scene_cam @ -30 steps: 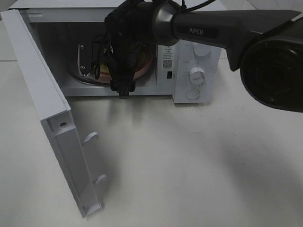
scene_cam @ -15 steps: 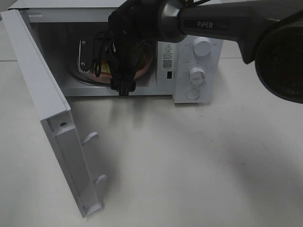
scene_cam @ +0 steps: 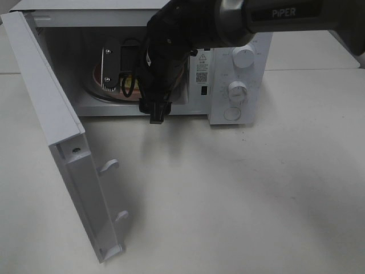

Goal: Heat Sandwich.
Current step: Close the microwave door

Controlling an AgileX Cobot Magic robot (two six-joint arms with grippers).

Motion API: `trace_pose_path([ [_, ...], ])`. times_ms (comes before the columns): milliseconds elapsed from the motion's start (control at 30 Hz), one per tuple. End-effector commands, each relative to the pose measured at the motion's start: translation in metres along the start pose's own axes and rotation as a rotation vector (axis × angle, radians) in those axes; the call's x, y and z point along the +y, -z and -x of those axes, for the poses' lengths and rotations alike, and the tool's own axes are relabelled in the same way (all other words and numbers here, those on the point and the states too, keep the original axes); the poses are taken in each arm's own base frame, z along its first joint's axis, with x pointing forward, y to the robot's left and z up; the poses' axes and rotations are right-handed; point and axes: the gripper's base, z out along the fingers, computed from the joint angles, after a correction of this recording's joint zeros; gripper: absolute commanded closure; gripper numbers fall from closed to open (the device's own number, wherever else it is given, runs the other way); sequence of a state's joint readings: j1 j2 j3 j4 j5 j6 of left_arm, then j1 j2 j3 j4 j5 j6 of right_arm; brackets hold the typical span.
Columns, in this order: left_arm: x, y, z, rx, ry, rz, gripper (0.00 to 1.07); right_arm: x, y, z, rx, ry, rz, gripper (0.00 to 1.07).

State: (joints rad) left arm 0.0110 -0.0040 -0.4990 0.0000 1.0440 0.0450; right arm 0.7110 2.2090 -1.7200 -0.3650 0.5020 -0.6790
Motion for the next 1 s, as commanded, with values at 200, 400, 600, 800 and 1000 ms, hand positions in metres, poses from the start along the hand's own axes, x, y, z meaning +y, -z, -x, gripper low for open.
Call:
trace_pose_path([
  [200,-0.001,0.003,-0.001,-0.038,0.009,-0.005,0.03,0.008,0.026,-0.012,-0.008,-0.002,0.002,0.31],
  [400,-0.001,0.003,-0.001,-0.038,0.009,-0.005,0.03,0.013,0.046,-0.020,-0.004,-0.087,0.008,0.28],
  [600,-0.001,0.003,-0.001,-0.038,0.009,-0.005,0.03,0.020,0.067,-0.030,-0.001,-0.133,0.010,0.25],
  [800,-0.001,0.003,-0.001,-0.038,0.009,-0.005,0.03,0.031,0.088,-0.041,0.005,-0.153,0.020,0.26],
  [1000,-0.001,0.003,-0.001,-0.038,0.009,-0.005,0.03,0.044,0.110,-0.056,0.014,-0.203,0.029,0.27],
])
